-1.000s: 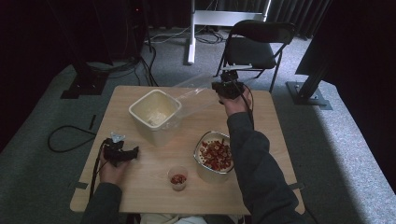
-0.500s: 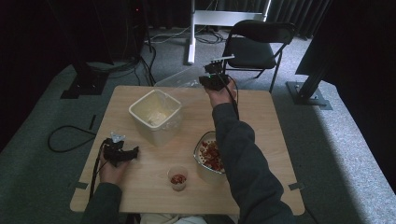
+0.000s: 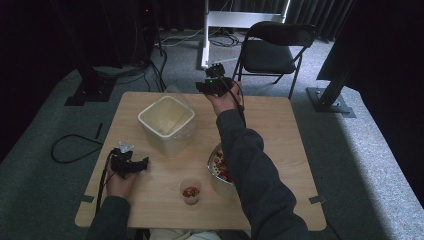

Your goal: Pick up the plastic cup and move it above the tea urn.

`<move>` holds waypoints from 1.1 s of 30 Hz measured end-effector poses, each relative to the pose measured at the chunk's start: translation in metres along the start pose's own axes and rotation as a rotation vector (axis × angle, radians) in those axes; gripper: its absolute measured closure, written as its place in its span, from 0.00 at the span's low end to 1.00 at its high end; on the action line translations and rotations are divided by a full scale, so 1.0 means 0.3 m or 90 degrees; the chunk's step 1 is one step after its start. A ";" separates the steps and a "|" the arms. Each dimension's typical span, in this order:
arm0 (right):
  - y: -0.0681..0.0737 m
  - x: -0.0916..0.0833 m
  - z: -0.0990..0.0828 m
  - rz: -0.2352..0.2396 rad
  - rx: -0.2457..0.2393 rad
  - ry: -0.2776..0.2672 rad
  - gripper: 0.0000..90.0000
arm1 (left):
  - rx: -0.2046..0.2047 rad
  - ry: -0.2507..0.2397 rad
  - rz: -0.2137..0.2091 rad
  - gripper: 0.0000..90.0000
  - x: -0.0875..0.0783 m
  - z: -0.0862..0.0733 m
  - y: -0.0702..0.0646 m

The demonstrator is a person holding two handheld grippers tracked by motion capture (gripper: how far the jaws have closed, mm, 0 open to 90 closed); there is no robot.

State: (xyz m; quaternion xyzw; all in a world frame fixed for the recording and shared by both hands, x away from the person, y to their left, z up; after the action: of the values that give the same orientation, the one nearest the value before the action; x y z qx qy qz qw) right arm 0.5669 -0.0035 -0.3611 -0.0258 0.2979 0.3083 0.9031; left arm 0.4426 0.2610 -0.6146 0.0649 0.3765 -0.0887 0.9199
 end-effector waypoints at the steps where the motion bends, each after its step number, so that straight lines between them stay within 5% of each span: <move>1: -0.010 -0.005 -0.005 -0.001 0.001 0.000 0.65 | -0.001 0.000 0.000 0.17 0.000 0.000 0.000; 33: -0.308 -0.178 -0.257 -0.039 0.031 0.020 0.59 | 0.000 -0.002 0.000 0.18 0.001 0.002 -0.002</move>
State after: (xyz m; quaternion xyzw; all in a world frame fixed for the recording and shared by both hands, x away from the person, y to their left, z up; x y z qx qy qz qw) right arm 0.5458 -0.1249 -0.4076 -0.0179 0.3188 0.2725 0.9076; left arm 0.4433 0.2602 -0.6145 0.0649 0.3749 -0.0893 0.9205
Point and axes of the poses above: each handheld gripper's, and its own axes: x roughly forward along the jaws, z roughly out of its top, y roughly to its left, the point moved 10 cm from there along x, roughly forward along the jaws, and after that the axes turned 3 degrees about z, right-handed, at the moved point
